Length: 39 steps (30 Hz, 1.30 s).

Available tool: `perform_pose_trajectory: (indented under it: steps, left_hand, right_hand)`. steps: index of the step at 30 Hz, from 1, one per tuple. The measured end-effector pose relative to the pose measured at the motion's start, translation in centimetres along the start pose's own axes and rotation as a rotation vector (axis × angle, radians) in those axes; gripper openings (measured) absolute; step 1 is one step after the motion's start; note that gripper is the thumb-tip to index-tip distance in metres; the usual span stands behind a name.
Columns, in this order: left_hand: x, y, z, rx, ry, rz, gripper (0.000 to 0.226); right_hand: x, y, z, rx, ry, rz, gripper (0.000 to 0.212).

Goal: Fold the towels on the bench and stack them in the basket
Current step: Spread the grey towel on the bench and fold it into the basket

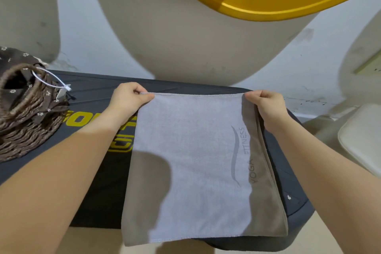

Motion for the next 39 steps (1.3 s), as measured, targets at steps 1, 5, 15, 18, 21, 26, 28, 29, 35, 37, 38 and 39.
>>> perform_pose_trajectory:
  steps: [1, 5, 15, 18, 21, 26, 28, 29, 35, 37, 38, 39]
  left_hand:
    - [0.1, -0.1, 0.1, 0.046, -0.017, -0.011, 0.014]
    - [0.5, -0.4, 0.1, 0.151, -0.046, -0.033, 0.018]
    - [1.9, -0.7, -0.7, 0.301, 0.029, -0.05, 0.026]
    - [2.7, -1.3, -0.8, 0.385, 0.084, -0.032, 0.027]
    - [3.9, -2.6, -0.7, 0.403, 0.01, -0.04, 0.023]
    - [3.6, -2.0, -2.6, 0.471, 0.095, -0.016, 0.062]
    - [1.6, -1.1, -3.5, 0.48, 0.179, -0.051, 0.07]
    - [0.4, -0.8, -3.7, 0.46, 0.197, -0.106, 0.068]
    - [-8.4, -0.7, -3.1, 0.504, 0.272, -0.435, 0.05]
    - [-11.2, -0.9, -2.4, 0.55, 0.275, -0.553, 0.047]
    - [-12.5, -0.9, -2.0, 0.575, 0.281, -0.608, 0.045]
    - [-13.6, -0.8, -1.6, 0.6, 0.294, -0.652, 0.043]
  right_hand:
    - [0.1, -0.1, 0.0, -0.025, -0.014, 0.008, 0.024]
    - [1.1, -0.1, -0.1, -0.13, -0.092, 0.043, 0.023]
    - [3.0, 0.2, -0.9, -0.457, -0.156, 0.121, 0.013]
    - [3.4, 0.6, -0.6, -0.449, -0.113, 0.139, 0.01]
    - [4.0, 1.5, -0.3, -0.449, -0.133, 0.2, 0.012]
    - [4.4, 2.0, 0.8, -0.355, -0.171, 0.045, 0.036]
    - [3.1, 1.4, 1.4, -0.45, -0.174, 0.043, 0.037]
    - [2.1, 1.2, 1.7, -0.513, -0.185, 0.084, 0.035]
    - [-4.7, -1.4, 2.5, -0.713, -0.104, 0.184, 0.018]
    - [-6.5, -1.7, 2.6, -0.737, -0.078, 0.178, 0.015]
    - [-7.3, -1.9, 2.7, -0.744, -0.056, 0.156, 0.015]
    - [-8.2, -2.3, 2.8, -0.759, -0.028, 0.13, 0.015]
Point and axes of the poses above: each hand's wrist, its own x-axis towards the middle knuckle, its own z-axis out of the back of the hand, y = z × x, the point moved 3 cm from there along x, towards the middle knuckle, and after that the axes turned 6 degrees about -x, right-handed, at the moved point
